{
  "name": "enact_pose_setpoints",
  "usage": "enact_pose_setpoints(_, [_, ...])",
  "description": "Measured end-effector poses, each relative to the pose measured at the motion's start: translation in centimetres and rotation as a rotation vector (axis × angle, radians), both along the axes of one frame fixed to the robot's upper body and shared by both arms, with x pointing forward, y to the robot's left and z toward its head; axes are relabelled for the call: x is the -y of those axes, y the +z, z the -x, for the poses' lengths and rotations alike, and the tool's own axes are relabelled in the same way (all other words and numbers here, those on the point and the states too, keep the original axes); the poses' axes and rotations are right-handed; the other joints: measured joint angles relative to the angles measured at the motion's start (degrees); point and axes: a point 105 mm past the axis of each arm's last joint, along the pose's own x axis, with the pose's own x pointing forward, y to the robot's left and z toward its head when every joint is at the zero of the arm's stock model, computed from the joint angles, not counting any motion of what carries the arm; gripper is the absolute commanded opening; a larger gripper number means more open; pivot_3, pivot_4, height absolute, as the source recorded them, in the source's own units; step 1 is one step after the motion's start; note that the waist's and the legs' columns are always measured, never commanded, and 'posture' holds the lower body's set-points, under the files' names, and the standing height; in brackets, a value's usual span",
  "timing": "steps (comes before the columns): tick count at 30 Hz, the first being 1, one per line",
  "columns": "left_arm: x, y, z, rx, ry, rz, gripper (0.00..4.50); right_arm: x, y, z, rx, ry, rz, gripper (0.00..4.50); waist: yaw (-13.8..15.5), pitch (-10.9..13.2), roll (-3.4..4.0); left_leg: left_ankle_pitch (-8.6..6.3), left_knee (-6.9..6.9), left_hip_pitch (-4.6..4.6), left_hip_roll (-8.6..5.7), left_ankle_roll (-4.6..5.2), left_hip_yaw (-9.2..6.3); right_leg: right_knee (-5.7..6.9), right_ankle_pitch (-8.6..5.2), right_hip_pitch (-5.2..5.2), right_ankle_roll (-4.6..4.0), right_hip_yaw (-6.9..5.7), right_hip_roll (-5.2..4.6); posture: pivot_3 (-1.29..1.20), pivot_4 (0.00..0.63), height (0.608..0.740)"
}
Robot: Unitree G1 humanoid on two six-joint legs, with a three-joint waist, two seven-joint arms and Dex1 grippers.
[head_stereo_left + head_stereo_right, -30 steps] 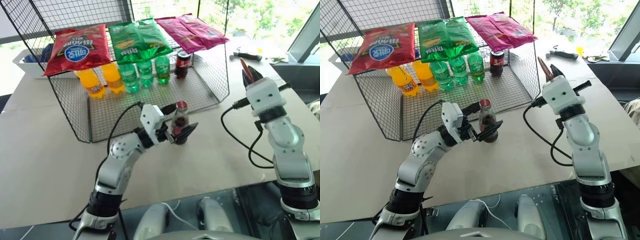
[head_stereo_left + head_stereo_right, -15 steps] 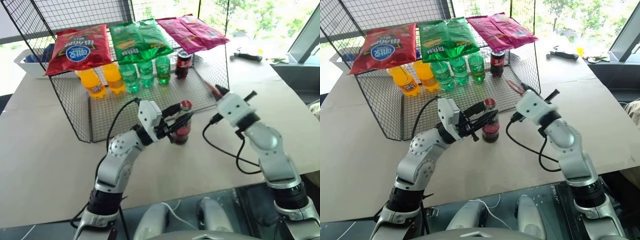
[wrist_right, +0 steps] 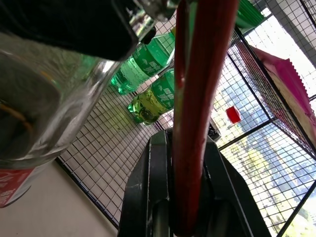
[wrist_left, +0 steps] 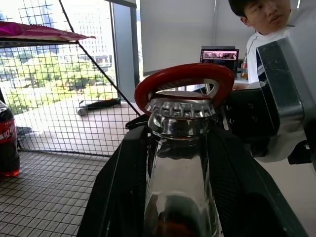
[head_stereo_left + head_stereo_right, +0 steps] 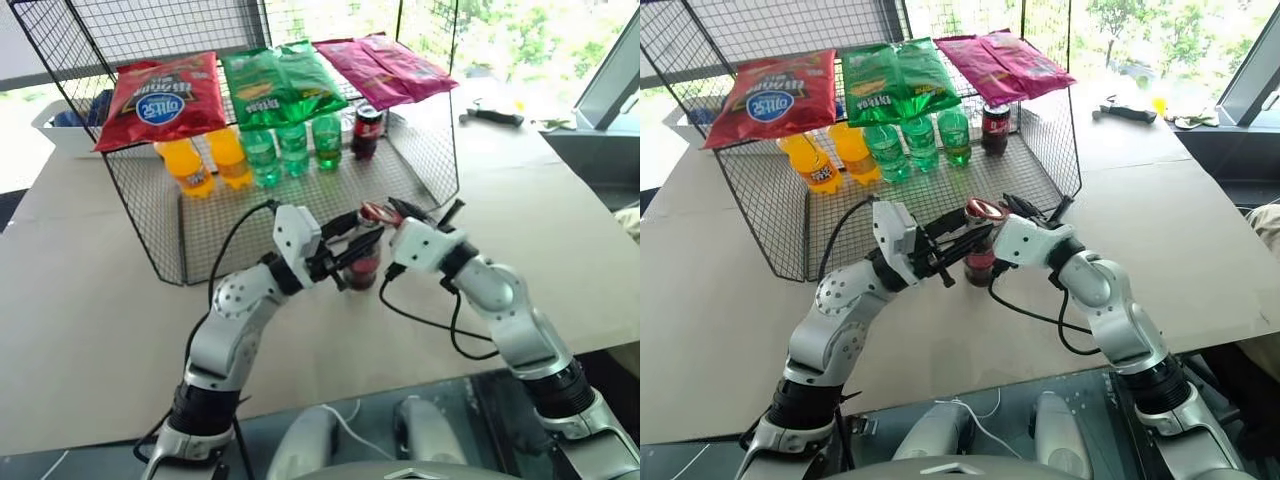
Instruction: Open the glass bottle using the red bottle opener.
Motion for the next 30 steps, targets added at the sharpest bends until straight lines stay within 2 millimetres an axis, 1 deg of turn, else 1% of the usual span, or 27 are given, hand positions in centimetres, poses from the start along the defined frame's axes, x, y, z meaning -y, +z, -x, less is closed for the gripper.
enact_pose_setpoints(8, [-0.3,0.0,-0.1,0.000,0.008,-0.010,1.34,-0.9,-0.6,-0.7,0.065,0.002,-0.024,0.00,-0.09,-0.05,0.02,0.00,-0.03,0.08,0.08,0.00,-0.01,-0.01,0.00,0.06,0.00,0.01,0.10,0.00,0.150,0.740])
enact_pose_setpoints(19, [-0.4,-0.1,-0.6,-0.014,0.012,-0.021,1.34,-0.8,-0.9,-1.2,0.164,-0.013,0.002,0.00,-0.10,-0.51,0.13,0.00,-0.05,0.16,0.09,0.00,0.02,-0.01,-0.01,0.12,0.00,0.04,0.13,0.00,0.150,0.740])
enact_pose_setpoints(25, [-0.4,-0.2,-0.8,-0.016,0.013,-0.019,1.34,-0.2,0.1,-1.6,0.312,-0.026,0.145,0.00,-0.09,-0.53,0.14,0.00,-0.05,0.17,0.09,-0.01,0.05,-0.02,-0.01,0.15,0.00,0.05,0.14,0.00,0.150,0.740])
enact_pose_setpoints(30, [-0.3,-0.2,-1.0,-0.013,0.017,-0.011,1.34,0.0,0.7,-2.0,0.380,-0.016,0.203,0.00,-0.08,-0.53,0.14,0.01,-0.05,0.17,0.09,-0.01,0.05,-0.03,-0.01,0.15,-0.01,0.07,0.14,0.00,0.150,0.740])
